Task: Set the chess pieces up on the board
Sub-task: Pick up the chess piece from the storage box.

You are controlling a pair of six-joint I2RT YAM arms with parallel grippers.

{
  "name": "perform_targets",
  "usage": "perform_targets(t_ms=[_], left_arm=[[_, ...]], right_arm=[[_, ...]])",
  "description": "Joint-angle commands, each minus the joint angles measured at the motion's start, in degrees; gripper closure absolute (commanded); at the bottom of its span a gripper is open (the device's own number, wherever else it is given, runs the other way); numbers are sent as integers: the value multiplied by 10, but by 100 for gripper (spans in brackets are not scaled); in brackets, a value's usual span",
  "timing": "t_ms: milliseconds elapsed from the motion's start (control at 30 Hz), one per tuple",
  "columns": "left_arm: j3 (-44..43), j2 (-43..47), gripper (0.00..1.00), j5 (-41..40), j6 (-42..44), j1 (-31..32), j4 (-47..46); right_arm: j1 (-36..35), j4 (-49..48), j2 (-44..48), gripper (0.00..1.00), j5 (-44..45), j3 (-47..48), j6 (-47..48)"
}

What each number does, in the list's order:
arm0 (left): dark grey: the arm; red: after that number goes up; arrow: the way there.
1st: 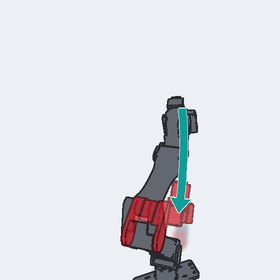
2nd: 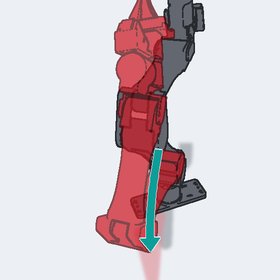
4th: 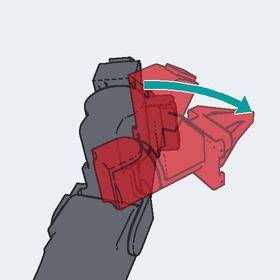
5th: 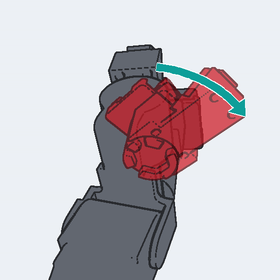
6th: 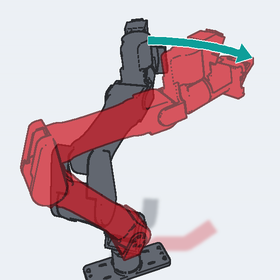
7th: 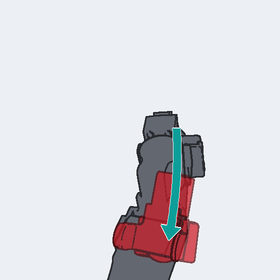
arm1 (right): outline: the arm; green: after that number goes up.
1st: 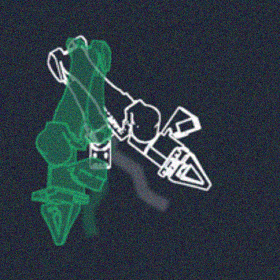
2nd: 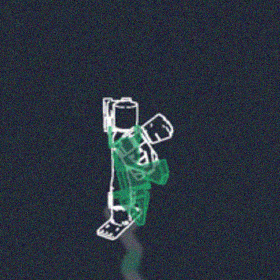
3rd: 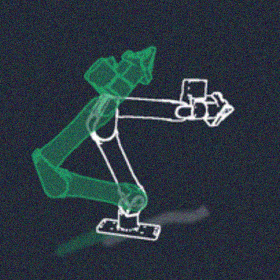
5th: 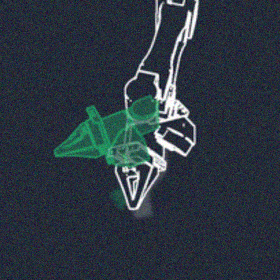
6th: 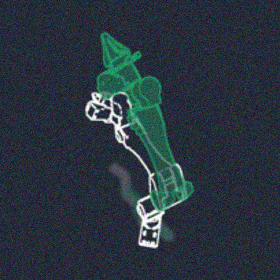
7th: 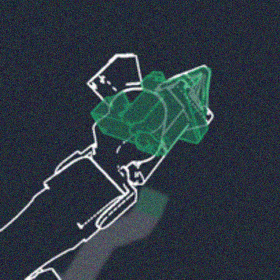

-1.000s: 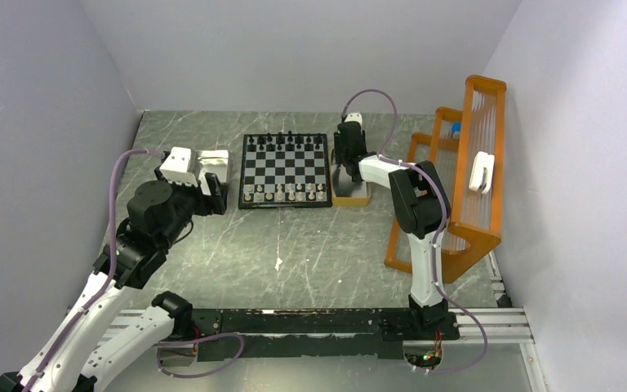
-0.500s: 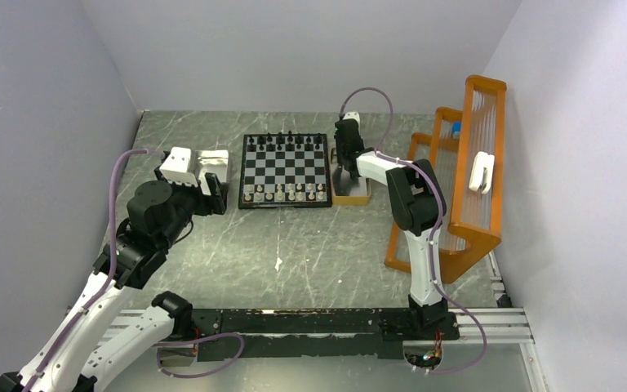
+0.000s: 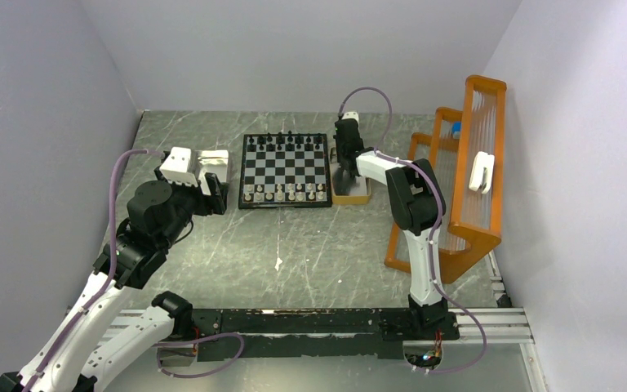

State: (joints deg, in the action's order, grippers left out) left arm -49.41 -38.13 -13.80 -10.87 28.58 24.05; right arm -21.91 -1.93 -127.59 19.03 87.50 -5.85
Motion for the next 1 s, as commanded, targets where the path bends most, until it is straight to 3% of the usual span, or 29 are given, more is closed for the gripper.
perform_targets(t_ms=[0, 767, 967], left_arm=[[-1, 1, 17, -2, 7, -7, -7], [0, 1, 17, -5, 8, -8, -3], [2, 4, 17, -6, 8, -7, -4]], right_arm=[[3, 23, 12, 82, -23, -8, 6], [3, 43, 108, 84, -53, -121, -4], [4, 48, 115, 76, -65, -130, -10]])
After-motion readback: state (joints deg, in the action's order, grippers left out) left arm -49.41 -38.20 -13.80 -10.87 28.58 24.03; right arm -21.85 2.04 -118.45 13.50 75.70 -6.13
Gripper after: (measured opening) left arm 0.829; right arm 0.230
